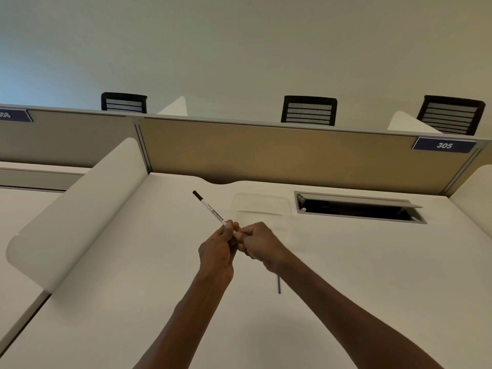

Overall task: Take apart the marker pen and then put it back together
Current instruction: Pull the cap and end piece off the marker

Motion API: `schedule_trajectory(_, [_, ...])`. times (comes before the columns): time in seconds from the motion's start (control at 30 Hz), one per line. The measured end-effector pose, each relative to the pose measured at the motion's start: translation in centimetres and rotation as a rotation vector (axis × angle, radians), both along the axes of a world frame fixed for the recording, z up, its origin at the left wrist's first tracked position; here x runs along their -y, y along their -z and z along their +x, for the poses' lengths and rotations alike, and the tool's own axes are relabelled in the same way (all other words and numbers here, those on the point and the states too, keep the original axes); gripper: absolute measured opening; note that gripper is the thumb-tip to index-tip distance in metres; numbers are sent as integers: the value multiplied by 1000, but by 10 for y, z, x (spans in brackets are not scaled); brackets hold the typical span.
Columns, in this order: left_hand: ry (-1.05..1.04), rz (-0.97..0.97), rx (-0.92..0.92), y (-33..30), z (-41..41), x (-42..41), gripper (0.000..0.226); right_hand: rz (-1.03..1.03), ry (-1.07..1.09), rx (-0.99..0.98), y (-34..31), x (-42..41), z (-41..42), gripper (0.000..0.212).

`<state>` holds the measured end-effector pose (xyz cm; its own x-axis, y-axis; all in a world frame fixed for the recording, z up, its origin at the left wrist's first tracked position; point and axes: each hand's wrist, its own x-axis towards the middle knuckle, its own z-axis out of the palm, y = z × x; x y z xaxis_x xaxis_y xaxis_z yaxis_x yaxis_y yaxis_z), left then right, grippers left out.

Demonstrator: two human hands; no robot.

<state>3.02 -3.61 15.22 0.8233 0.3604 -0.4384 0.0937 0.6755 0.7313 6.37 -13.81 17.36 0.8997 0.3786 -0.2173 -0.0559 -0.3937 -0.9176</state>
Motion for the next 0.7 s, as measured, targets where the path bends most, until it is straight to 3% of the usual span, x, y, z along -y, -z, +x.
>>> schedule_trajectory(0.27, [-117, -25, -35, -7, 6, 8, 9, -492, -40, 644, 7, -11, -6, 30])
schedule_trajectory(0.37, [-114, -32, -11, -7, 6, 7, 13, -538, -70, 711, 6, -12, -4, 22])
schedule_trajectory(0.43, [-84, -57, 18, -6, 5, 3, 15, -422, -49, 574, 3, -10, -2, 24])
schedule_trajectory(0.6, [32, -43, 31, 4, -1, -1, 19, 243, 25, -103, -3, 6, 1, 29])
schedule_trajectory(0.7, [41, -48, 23, 9, -7, 2, 21, 316, 75, -295, -2, 10, -4, 32])
